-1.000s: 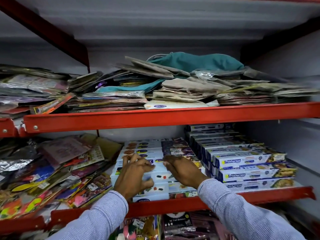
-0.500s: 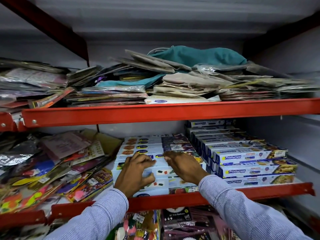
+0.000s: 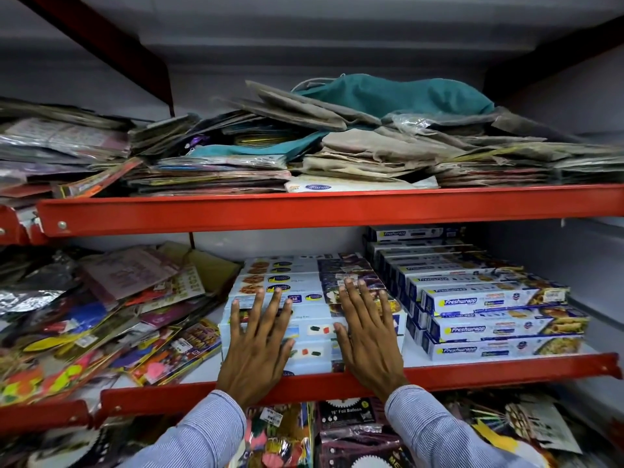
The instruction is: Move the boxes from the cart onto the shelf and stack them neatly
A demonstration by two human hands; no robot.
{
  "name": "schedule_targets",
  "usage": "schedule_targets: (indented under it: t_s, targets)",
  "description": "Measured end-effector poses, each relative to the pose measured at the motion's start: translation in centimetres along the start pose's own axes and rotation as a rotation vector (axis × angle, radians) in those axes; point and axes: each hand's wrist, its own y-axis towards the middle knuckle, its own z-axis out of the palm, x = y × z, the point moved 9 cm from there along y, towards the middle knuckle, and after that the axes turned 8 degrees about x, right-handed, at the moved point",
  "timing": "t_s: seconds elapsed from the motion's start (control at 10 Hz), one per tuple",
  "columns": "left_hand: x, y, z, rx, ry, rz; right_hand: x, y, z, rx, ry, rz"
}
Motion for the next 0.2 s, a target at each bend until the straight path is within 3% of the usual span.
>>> schedule_targets:
  t_s: [0.2]
  targets:
    - [-0.47,-0.28,-1.22,-0.046,-0.010,0.001,0.89,-0.45,-1.22,-0.040,-0.007,-0.004]
